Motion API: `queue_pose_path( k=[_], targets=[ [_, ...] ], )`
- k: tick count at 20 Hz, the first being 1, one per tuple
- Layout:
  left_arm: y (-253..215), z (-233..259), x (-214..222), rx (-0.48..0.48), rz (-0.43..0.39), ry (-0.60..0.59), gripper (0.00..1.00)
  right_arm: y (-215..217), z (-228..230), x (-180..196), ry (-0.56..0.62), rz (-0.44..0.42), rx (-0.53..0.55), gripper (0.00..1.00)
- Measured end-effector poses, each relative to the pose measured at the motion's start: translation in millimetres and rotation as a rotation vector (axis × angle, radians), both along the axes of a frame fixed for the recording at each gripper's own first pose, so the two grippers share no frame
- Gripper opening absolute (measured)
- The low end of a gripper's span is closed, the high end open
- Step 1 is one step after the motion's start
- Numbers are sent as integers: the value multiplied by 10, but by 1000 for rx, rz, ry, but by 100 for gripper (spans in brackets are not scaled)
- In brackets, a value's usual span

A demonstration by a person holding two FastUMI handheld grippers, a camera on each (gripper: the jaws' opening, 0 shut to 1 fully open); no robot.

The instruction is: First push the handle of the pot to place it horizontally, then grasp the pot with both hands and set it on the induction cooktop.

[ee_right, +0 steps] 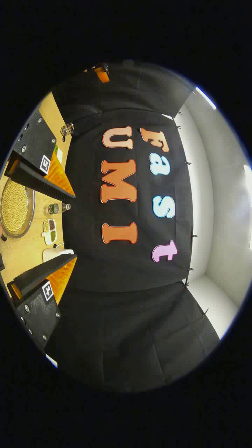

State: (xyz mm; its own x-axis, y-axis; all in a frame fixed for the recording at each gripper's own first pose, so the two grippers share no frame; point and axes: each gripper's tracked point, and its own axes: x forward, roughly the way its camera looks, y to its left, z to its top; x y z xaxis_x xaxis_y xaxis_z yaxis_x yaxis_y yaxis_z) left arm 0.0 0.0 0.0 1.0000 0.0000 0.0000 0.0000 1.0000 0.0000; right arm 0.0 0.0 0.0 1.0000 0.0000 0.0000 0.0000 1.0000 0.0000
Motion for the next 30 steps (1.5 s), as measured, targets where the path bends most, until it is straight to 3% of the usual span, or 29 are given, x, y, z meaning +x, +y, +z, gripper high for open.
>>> queue_pose_path(
  k=[21, 23, 28, 30],
  targets=[
    [-85, 22, -6, -2, -2, 6, 98, -118, -200, 27, 37, -12, -1, 95],
    [-90, 14, -18, -3, -2, 10, 99, -120, -252, 20, 45, -16, -11, 93],
    [-80, 38, -45, -4, 3, 6, 98, -55, -367, -27, 59, -2, -45, 71],
    [-78, 39, -67, -5, 2, 4, 98, -26, -445, -48, 72, 6, -55, 67]
  ],
)
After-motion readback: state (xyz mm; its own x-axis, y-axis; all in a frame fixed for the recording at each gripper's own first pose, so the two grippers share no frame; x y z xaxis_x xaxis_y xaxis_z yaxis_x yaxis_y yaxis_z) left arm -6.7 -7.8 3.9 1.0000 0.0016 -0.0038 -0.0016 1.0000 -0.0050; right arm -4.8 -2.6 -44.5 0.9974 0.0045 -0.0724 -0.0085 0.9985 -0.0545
